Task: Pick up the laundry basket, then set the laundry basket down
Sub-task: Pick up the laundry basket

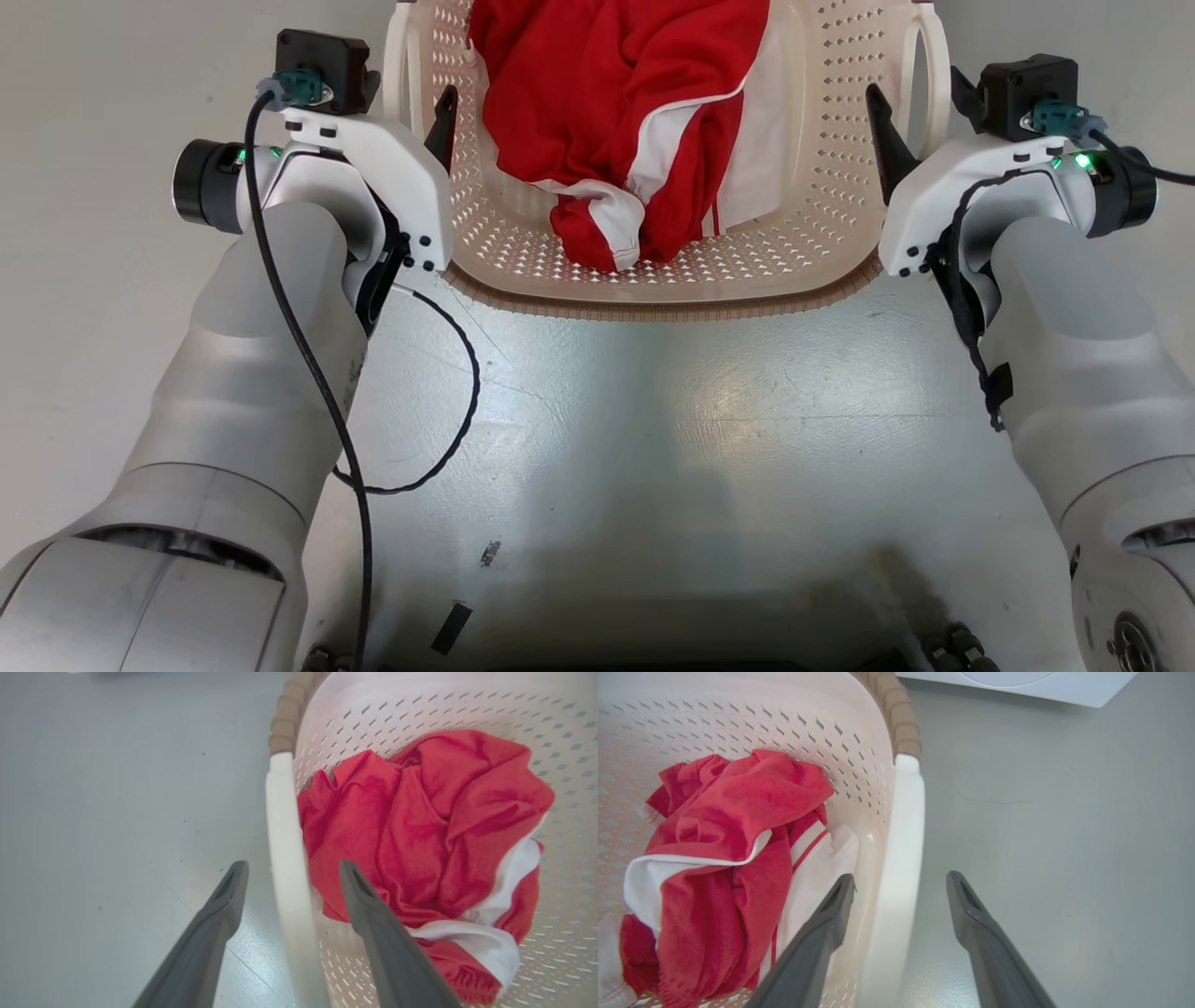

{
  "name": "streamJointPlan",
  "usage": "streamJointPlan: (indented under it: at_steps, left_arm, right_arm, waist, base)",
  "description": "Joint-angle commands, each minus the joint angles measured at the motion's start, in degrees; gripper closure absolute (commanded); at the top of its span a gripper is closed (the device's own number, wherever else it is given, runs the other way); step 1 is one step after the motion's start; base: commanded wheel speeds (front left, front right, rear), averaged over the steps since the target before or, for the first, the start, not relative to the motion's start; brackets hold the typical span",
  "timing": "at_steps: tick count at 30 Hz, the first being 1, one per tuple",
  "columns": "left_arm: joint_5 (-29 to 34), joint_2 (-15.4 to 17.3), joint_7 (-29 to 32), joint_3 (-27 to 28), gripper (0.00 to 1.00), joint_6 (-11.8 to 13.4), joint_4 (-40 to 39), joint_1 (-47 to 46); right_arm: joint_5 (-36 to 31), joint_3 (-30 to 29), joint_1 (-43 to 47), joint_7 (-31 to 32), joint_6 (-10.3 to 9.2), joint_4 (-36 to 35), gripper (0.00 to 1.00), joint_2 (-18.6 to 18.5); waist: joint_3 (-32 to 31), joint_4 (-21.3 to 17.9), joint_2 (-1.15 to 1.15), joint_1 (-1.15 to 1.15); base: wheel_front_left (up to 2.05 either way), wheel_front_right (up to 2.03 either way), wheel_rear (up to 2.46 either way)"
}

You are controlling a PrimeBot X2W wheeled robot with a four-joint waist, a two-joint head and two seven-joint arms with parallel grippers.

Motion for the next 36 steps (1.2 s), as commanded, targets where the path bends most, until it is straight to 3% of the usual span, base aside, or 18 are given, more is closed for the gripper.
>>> streamJointPlan:
  at_steps: [1,32,34,35,36]
  left_arm:
    - [-0.36,1.70,0.22,0.34,0.00,0.57,-0.31,-0.06]
    - [-0.83,2.24,3.22,-3.58,0.00,1.16,0.11,-0.70]
    - [-0.94,2.34,3.29,-3.70,0.07,1.34,0.12,-0.62]
    - [-0.85,2.39,3.52,-3.92,0.59,1.39,0.12,-0.61]
    - [-0.72,2.48,3.47,-4.17,1.00,1.37,0.13,-0.62]
  right_arm:
    - [1.08,1.00,1.00,0.36,0.35,0.27,0.00,1.17]
    - [14.48,13.77,-0.01,1.15,0.35,1.31,0.00,1.17]
    - [15.19,14.54,0.00,1.04,0.35,1.09,0.00,1.17]
    - [15.76,15.01,0.03,0.99,0.35,0.80,0.07,1.17]
    - [16.45,15.48,0.07,0.90,0.35,0.44,0.64,1.17]
  waist:
    - [-0.02,0.08,0.00,0.00]
    - [-0.33,-1.26,0.00,0.00]
    - [-0.34,-1.27,0.00,0.00]
    - [-0.33,-1.28,0.00,0.00]
    - [-0.31,-1.30,0.00,0.00]
  base:
    - [0.00,0.00,0.00]
    - [0.00,0.00,0.00]
    - [0.00,0.00,0.00]
    - [0.00,0.00,0.00]
    - [0.00,0.00,0.00]
